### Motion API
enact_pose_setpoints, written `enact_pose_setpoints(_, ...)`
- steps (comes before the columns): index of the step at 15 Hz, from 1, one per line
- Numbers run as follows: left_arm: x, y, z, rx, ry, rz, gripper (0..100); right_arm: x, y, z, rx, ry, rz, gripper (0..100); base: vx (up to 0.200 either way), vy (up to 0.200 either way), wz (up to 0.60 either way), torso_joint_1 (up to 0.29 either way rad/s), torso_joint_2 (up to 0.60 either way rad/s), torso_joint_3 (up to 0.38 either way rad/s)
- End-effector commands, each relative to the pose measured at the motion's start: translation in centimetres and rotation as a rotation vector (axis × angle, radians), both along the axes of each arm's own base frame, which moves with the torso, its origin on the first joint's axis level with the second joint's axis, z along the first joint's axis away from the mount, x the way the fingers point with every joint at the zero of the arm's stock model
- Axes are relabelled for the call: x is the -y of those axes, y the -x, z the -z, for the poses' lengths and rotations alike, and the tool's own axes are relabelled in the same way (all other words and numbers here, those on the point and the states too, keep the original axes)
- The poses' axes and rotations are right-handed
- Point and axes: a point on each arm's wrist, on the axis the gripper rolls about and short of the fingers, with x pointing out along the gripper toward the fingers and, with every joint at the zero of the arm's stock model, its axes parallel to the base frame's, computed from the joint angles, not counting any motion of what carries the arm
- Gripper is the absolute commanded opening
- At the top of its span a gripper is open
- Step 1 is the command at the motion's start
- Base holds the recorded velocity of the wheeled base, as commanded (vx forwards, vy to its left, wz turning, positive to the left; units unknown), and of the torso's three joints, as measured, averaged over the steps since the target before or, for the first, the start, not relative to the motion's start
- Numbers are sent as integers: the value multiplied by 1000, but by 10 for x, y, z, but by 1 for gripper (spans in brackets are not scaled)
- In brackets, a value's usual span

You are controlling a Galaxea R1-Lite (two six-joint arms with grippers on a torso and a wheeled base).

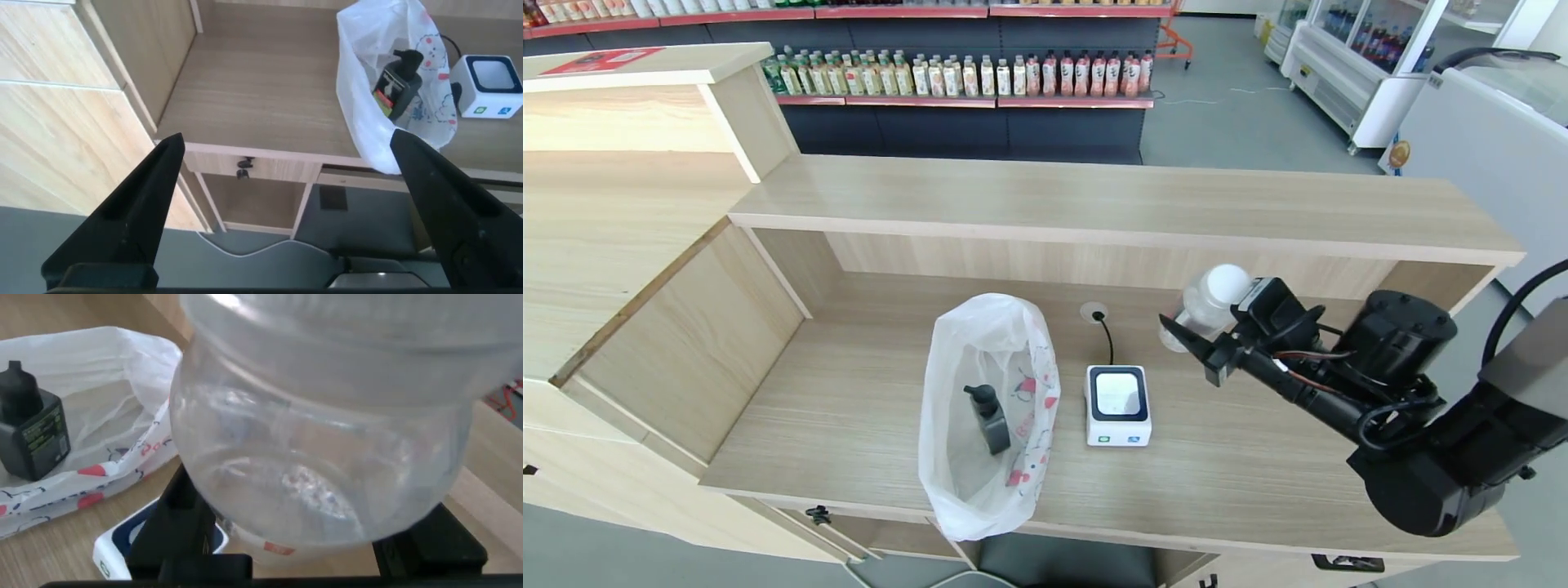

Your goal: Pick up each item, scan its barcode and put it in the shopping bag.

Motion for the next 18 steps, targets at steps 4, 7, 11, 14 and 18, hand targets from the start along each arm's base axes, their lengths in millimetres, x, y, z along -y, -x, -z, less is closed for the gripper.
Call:
enact_pose_setpoints(4,0,0,0,0,0,-1,100,10,-16,30,-66,48,-30,0,0,0,0,0,0,0)
enact_pose_setpoints(7,0,0,0,0,0,-1,100,18,-26,40,-56,90,-64,0,0,0,0,0,0,0)
enact_pose_setpoints(11,0,0,0,0,0,-1,100,22,-42,52,-52,101,-67,0,0,0,0,0,0,0)
enact_pose_setpoints(14,0,0,0,0,0,-1,100,21,-52,60,-49,106,-95,0,0,0,0,0,0,0)
enact_pose_setpoints(18,0,0,0,0,0,-1,100,17,-65,69,-41,105,-96,0,0,0,0,0,0,0)
